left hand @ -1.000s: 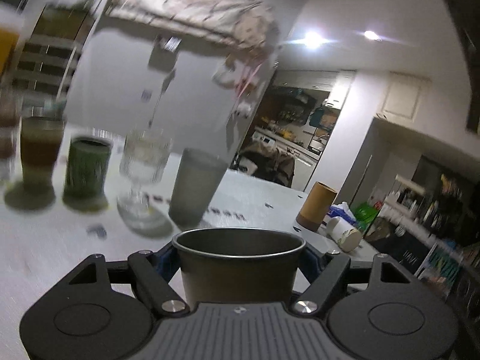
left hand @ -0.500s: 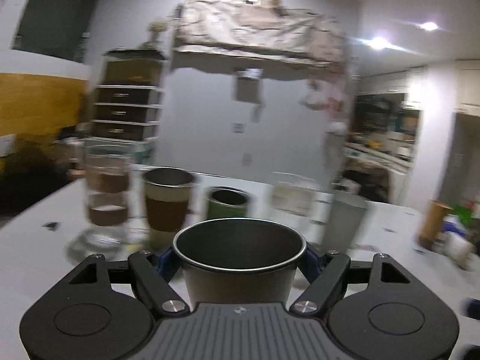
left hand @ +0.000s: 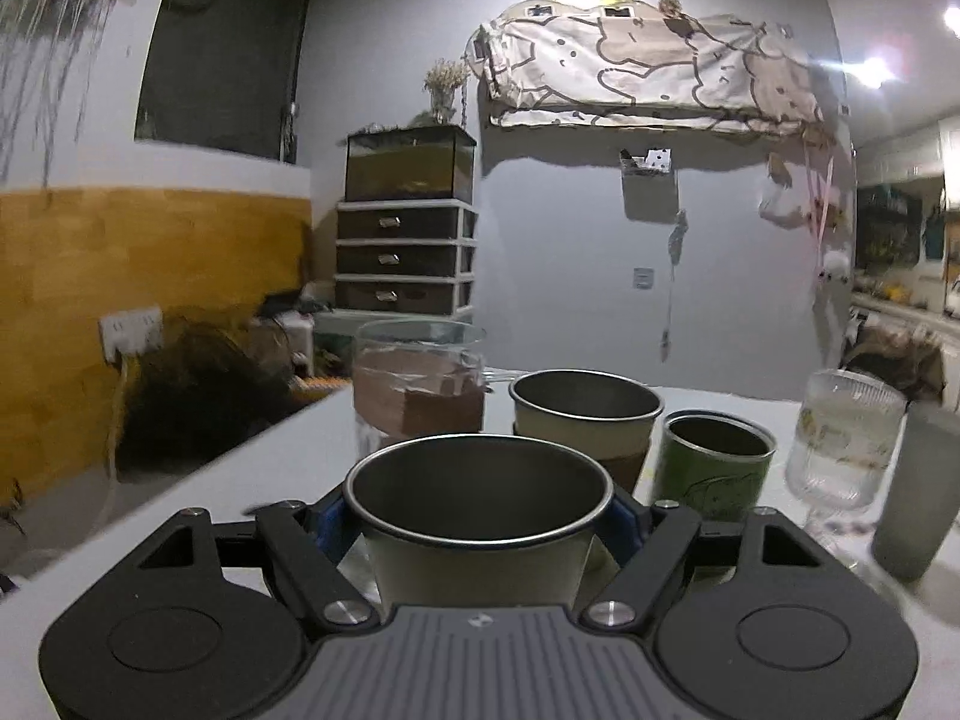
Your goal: Flip cup upright
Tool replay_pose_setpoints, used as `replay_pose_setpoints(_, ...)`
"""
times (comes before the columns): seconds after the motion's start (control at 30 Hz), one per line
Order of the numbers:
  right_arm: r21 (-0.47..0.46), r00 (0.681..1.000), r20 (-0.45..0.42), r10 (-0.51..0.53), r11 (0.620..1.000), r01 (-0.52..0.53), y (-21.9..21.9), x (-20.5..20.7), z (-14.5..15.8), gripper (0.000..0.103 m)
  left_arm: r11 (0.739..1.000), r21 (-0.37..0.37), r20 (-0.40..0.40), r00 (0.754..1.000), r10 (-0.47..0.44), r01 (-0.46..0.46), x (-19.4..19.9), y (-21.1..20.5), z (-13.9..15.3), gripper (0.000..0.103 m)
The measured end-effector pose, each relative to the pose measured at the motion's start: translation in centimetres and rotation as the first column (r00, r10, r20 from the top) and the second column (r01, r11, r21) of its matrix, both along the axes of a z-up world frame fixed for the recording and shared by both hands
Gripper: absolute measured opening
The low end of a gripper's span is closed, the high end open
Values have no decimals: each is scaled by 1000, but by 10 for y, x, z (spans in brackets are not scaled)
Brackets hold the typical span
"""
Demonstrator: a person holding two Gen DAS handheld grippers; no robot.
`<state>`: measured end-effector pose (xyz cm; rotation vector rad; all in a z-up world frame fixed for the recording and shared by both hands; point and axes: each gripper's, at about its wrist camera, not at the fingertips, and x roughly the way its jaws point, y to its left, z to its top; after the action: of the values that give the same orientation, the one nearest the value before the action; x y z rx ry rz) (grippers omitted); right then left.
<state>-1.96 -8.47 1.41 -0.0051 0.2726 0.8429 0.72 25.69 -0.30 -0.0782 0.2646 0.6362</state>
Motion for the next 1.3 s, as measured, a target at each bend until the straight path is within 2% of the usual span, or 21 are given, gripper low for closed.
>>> replay_pose_setpoints(0.2,-10,1000,-2,-11,1000,11,4,-1,0,79,999,37,-12,1000,-6,6,1,-10,-3,81)
replay_pose_setpoints(0.27,-6,1000,-6,-13,1000,13,5,0,1,79,1000,7,-12,1000,-18,18,-2,-9,-2,92)
replay_pose_setpoints(0.33,2,1000,-10,-10,1000,10,6,1,4,80,1000,0,-3,1000,-12,12,-4,-9,-2,99)
replay_pose_setpoints(0.4,12,1000,-19,-3,1000,3,7,2,4,80,1000,8,3,1000,-5,5,-12,-13,0,100)
replay_pose_setpoints(0.47,16,1000,-28,1,1000,-1,6,6,5,86,1000,-2,7,1000,-11,11,-21,-19,1,103)
replay_pose_setpoints(0.73,28,1000,-28,-14,1000,14,10,18,7,90,998,-15,6,999,-54,54,-68,-51,2,103)
replay_pose_setpoints(1.07,-14,1000,5,-25,1000,25,22,22,4,93,991,-15,38,990,-133,134,-119,-103,10,103)
replay_pose_setpoints(1.27,-15,1000,20,-23,1000,23,22,22,7,97,986,-6,51,984,-168,169,-130,-129,12,103)
replay_pose_setpoints(1.3,-16,1000,22,-22,1000,22,22,22,8,100,985,-7,48,984,-169,170,-129,-132,12,103)
